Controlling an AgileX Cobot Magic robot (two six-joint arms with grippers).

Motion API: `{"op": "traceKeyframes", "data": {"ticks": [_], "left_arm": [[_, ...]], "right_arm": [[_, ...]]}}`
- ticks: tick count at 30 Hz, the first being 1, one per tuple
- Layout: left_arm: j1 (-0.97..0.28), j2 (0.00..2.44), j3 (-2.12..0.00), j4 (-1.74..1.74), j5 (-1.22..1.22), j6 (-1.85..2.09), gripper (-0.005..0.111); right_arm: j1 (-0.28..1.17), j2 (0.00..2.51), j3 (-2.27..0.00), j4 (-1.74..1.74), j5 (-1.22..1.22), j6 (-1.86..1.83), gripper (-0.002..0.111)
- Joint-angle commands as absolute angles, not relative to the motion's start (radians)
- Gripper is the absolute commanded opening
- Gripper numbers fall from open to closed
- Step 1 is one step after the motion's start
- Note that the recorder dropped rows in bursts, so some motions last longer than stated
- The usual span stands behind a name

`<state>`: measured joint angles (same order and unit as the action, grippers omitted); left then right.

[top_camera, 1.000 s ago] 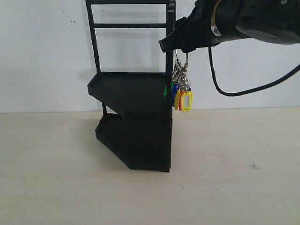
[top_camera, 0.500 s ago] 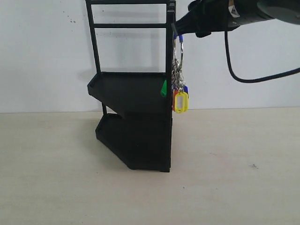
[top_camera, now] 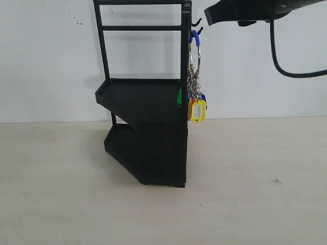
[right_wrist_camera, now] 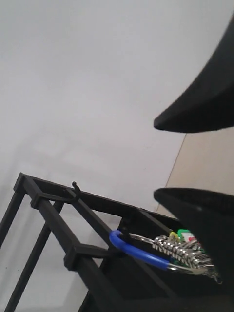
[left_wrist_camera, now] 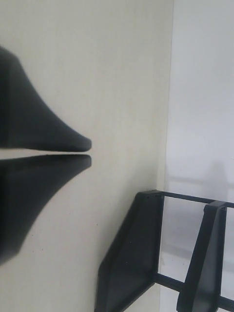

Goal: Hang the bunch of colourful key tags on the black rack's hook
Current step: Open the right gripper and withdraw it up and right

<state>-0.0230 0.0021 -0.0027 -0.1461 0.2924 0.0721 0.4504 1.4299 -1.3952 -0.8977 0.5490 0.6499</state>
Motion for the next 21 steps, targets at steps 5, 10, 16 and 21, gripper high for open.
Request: {"op": "traceKeyframes", "data": {"ticks": [5,10,16,21], "left_arm": [[-0.021,0.000,0.000,-0.141,0.289,0.075,0.004],[-0.021,0.000,0.000,-0.141,0.289,0.075,0.004],[-0.021,0.000,0.000,-0.141,0.289,0.075,0.004],[-0.021,0.000,0.000,-0.141,0.289,0.075,0.004]], "right_arm": [[0.448,1.279,-1.249,-0.865,0.577,0.628,0.001],[0.448,1.142,-1.135,-0.850,0.579,0.669,0.000],[0.448,0.968,-1.054,-0.699,0.581,0.681,0.000],[0.448,0.866,-1.005,-0.670,0.617,0.677,0.000]]}}
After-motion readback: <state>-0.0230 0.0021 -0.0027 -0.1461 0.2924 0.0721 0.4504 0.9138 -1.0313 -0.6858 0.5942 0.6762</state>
